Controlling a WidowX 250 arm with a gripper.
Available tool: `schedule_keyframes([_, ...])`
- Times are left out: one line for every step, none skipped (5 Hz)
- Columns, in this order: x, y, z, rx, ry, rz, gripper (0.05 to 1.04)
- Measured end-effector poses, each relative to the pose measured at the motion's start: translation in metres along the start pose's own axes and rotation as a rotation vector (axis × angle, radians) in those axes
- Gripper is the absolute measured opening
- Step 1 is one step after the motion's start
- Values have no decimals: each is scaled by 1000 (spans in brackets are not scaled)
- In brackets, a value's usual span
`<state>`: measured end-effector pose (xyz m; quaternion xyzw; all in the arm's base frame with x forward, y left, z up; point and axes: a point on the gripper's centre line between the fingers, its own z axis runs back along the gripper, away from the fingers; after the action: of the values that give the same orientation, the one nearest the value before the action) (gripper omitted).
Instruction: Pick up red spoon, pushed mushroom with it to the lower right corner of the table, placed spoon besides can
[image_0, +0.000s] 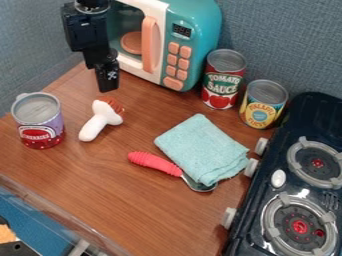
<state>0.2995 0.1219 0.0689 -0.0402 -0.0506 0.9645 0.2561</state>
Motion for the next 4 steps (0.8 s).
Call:
schedule_keyframes([2, 4, -9, 22, -17, -10, 1001])
schedule_keyframes([5, 18, -21, 24, -27, -143, 1001])
schedule_keyframes([-6, 44, -25, -1, -40, -375, 1001])
schedule_keyframes([-23, 70, -35, -6, -82, -630, 1001])
